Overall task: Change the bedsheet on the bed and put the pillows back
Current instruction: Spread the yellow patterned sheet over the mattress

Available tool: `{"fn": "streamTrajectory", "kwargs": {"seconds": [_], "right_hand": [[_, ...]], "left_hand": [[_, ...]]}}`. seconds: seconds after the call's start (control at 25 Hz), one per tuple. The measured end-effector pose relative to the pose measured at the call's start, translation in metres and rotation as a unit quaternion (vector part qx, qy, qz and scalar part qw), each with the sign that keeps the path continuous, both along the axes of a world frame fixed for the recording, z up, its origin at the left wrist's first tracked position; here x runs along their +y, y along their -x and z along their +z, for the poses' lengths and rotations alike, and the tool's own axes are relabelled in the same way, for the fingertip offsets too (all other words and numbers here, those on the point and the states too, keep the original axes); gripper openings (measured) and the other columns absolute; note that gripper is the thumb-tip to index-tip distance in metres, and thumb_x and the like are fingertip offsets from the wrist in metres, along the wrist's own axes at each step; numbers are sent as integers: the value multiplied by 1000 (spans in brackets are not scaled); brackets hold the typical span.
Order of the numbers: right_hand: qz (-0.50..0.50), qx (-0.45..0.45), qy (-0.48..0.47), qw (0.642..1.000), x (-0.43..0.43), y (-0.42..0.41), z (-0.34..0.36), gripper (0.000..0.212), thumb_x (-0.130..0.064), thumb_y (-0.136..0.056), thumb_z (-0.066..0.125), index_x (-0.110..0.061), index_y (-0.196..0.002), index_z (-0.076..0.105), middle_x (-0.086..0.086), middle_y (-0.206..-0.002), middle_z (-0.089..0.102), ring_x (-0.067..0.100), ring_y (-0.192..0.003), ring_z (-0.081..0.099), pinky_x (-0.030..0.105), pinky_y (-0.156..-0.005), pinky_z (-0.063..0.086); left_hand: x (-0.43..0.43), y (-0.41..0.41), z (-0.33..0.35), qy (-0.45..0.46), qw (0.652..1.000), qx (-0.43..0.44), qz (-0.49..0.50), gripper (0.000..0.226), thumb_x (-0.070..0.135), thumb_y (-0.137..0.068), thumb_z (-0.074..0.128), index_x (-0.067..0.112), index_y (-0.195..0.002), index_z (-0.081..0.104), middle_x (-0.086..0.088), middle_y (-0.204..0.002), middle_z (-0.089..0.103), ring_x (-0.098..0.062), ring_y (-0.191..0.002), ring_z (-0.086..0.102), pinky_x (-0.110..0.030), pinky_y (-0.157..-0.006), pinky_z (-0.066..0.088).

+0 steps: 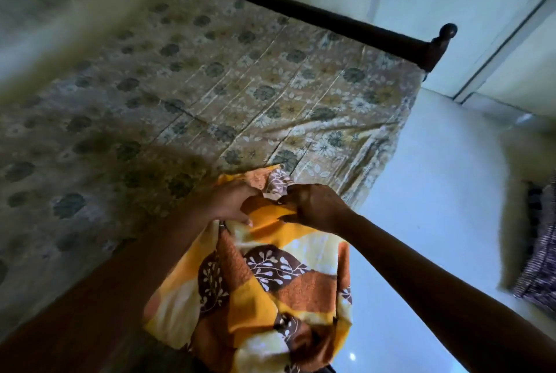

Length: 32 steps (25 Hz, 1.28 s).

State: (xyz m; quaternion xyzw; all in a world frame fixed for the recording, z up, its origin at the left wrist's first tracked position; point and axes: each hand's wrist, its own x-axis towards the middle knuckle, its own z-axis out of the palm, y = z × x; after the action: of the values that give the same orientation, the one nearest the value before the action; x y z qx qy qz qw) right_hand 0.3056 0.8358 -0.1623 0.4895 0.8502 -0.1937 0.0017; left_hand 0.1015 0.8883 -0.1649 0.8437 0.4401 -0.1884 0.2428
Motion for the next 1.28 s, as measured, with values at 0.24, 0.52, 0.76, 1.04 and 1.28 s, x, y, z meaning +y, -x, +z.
{"fn": "streamTrajectory", "kwargs": {"seconds": [0.24,0.52,0.76,1.04,1.28], "right_hand": [[-157,-14,-62,986,-138,-64,76,40,-48,-87,56,-27,-121,60,1,-110,60,22,-103,60,32,-72,46],[-368,-23,-146,918,-314,-135,150,34,-50,-79,62,-34,-108,68,-1,-88,62,22,-77,65,31,-55,46],[-480,-41,-220,848,-442,-185,166,28,-47,-75,64,-28,-94,74,3,-83,66,24,-67,67,21,-42,40],[-532,-45,-184,825,-523,-239,152,23,-32,-78,72,-27,-100,72,3,-84,59,27,-67,62,42,-48,49],[-585,-24,-190,788,-571,-278,133,28,-25,-74,76,-25,-102,73,0,-83,55,18,-71,56,23,-58,35]], "left_hand": [[-47,-68,63,-43,982,7,-182,54,30,-74,75,19,-122,54,0,-119,48,-19,-120,43,-34,-100,38],[-156,-191,137,-54,920,-72,-381,41,42,-81,67,9,-105,64,-9,-104,59,-19,-100,55,-21,-75,36],[-230,-263,104,-75,891,-118,-433,17,17,-79,64,16,-94,71,-6,-99,70,-20,-96,63,-24,-75,40],[-338,-320,70,126,902,-273,-310,70,32,-69,81,26,-131,49,11,-124,52,-3,-112,48,-21,-90,41],[-406,-377,75,109,904,-292,-293,47,56,-66,63,17,-91,68,-8,-87,71,-19,-86,64,-30,-70,47]]}}
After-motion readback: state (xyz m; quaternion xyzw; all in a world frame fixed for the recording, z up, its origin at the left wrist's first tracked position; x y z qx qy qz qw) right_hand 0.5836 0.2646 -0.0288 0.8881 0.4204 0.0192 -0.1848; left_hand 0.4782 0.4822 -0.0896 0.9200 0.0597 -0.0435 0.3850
